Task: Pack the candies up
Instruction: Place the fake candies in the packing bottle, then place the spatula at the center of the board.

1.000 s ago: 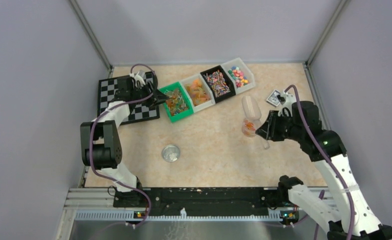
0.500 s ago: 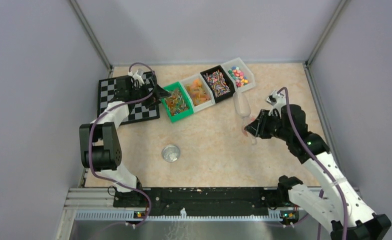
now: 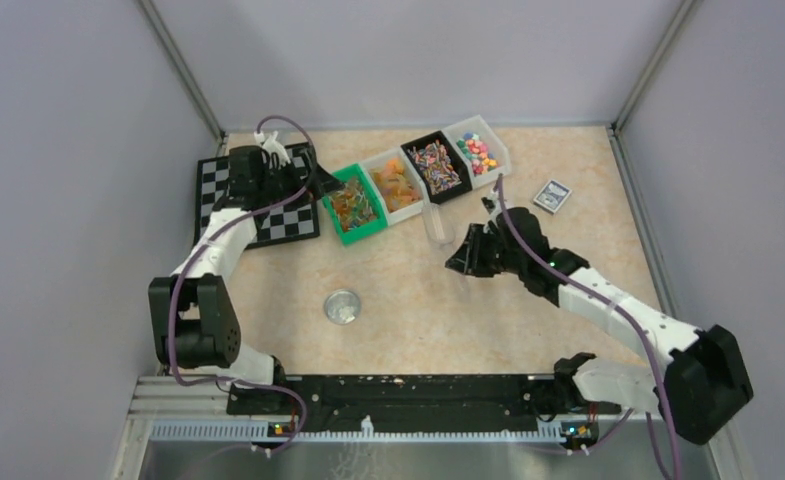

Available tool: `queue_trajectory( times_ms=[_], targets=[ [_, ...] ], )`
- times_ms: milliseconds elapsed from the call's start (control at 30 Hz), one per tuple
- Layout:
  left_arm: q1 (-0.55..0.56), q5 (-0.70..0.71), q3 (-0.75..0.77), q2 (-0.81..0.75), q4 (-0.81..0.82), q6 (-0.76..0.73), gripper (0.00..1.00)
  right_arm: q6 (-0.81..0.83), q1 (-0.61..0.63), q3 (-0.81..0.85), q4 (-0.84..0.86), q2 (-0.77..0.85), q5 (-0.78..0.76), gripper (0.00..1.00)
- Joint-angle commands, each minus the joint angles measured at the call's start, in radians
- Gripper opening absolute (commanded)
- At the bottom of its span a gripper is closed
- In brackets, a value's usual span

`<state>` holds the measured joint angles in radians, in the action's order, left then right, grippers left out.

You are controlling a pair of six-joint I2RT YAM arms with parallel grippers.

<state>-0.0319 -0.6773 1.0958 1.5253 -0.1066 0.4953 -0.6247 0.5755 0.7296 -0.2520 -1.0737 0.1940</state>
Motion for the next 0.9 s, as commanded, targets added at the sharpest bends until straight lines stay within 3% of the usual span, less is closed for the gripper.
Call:
queue_trajectory(
  times_ms=[0, 133, 400, 533, 700, 867],
  targets=[
    [0.009, 0.072, 0.004, -0.106, -0.103, -0.065, 0.99, 0.037, 0.068, 0.070, 0.093, -0.107, -0.107, 0.00],
    [0.008, 0.175, -0.035, -0.218, -0.180, -0.097, 0.99, 0.041, 0.077, 0.049, 0.148, -0.136, -0.125, 0.00],
    [-0.005, 0.287, -0.188, -0.387, -0.220, -0.062, 0.99, 0.049, 0.083, 0.001, 0.269, -0.215, 0.006, 0.00],
    [-0.005, 0.221, -0.202, -0.398, -0.258, -0.086, 0.99, 0.096, 0.086, -0.004, 0.260, -0.231, 0.051, 0.00],
    [0.001, 0.094, -0.246, -0.389, -0.303, -0.124, 0.85, 0.113, 0.087, -0.033, 0.230, -0.209, 0.009, 0.00],
    [0.009, 0.122, -0.360, -0.478, -0.334, -0.087, 0.76, 0.082, 0.086, -0.082, 0.205, -0.209, 0.008, 0.00]
  ],
)
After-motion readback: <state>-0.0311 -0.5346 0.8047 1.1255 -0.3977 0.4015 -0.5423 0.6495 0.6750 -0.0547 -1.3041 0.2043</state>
